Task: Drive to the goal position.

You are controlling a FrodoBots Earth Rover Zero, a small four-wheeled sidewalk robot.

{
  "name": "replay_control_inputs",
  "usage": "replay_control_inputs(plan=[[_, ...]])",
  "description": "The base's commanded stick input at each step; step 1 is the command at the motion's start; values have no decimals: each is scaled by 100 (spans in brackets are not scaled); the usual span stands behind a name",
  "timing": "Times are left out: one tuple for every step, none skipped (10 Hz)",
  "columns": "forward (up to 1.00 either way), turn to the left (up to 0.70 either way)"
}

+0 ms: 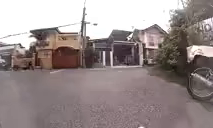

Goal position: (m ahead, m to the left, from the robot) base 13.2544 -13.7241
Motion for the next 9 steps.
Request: replay_control_inputs(plan=[[100,-8],[100,0],[100,0],[100,0],[100,0],[100,0],[100,0],[100,0],[100,0]])
